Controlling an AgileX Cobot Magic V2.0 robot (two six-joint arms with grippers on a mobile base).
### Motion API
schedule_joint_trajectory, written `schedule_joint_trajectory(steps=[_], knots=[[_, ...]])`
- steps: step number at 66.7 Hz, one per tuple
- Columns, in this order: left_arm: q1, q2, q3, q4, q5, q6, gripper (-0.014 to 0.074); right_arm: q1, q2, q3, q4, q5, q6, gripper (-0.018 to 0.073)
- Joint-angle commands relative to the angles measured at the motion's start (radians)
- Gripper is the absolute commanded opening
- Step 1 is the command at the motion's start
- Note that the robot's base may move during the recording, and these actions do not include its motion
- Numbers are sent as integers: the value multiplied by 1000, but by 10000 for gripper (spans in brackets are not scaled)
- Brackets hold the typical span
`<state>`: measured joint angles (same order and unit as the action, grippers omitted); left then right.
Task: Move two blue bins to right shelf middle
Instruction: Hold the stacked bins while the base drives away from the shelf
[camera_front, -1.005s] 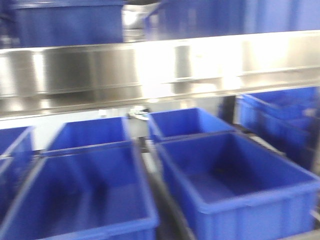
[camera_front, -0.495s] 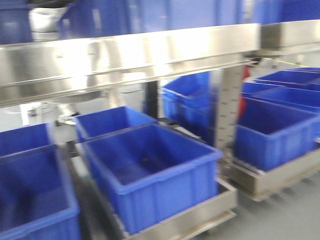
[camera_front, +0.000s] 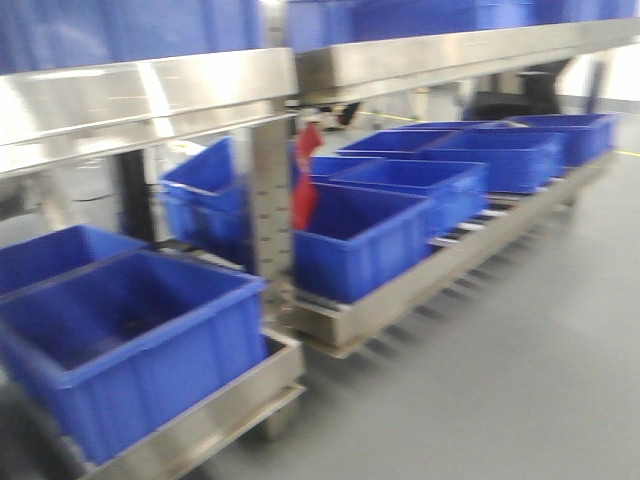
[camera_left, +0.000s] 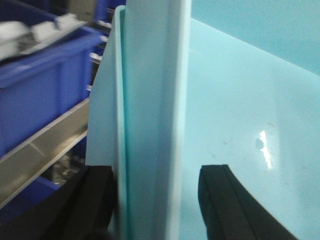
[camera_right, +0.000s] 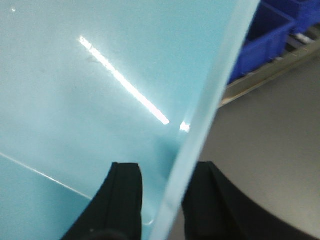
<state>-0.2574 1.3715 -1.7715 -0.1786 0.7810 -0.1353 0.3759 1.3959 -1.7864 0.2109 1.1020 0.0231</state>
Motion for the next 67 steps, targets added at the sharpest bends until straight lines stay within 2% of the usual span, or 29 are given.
schedule_joint_trajectory(steps=[1,67], knots=[[-4,-12,-14,-27,-73,27,-111,6,-20,-16,58,-61,-51,-153],[-4,-12,-14,-27,-73,27,-111,6,-20,-16,58,-61,-51,-153]])
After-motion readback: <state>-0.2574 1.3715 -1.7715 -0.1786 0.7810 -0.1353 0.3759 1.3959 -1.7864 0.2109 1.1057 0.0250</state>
